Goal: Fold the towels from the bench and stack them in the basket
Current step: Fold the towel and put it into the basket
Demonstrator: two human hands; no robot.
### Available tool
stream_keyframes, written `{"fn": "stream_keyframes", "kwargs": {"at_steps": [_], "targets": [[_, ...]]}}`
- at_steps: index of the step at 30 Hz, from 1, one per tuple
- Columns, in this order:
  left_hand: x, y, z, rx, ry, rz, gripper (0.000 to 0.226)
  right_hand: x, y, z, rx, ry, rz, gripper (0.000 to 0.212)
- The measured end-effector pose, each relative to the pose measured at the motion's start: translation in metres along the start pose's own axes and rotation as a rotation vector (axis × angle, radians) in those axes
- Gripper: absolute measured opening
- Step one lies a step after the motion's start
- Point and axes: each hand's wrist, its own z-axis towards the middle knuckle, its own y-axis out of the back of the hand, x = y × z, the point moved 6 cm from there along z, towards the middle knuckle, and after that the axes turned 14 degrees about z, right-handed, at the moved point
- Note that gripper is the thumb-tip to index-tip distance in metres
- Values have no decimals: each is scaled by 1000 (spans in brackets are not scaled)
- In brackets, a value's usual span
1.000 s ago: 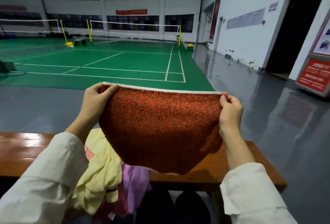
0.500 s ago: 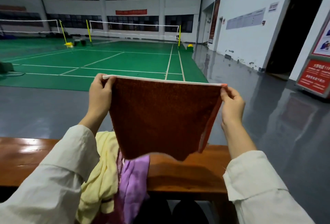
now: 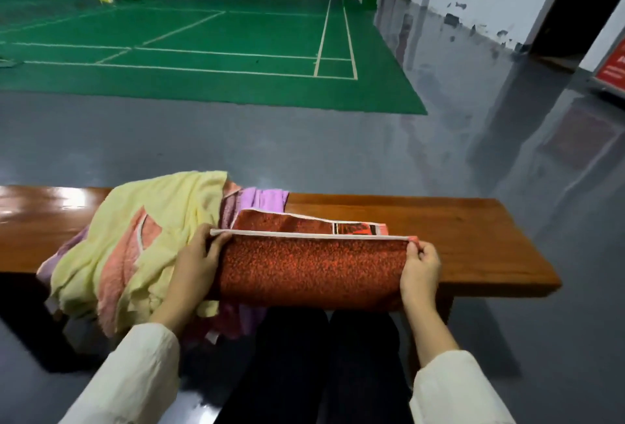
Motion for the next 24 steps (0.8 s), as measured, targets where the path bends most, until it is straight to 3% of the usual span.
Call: {"fn": "stream_keyframes", "kwargs": {"at_steps": [8,11,14,17,19,21,24], "targets": [[18,-30,17,144,52,2,12,-20,-12,1,46,-59,-137,19],[11,-35,32,247,1,-98,13,-8,-35,-2,103,91,-338,25],[9,-38,41,244,35,-169,19,5,-87,-24,316,291,-315,31],[7,-44,45,233,88,-251,14,1,-159,-68,717,199,-153,33],[7,-50,47,258,63,-244,13,-9,-201,-93,899,101,-91,39],[12,-53,50,276,47,-207,9,-18,-228,-101,940,41,-76,39],[24,-50,59,237,49,-51,3,-34,-246,-95,929,82,-139,17]]}}
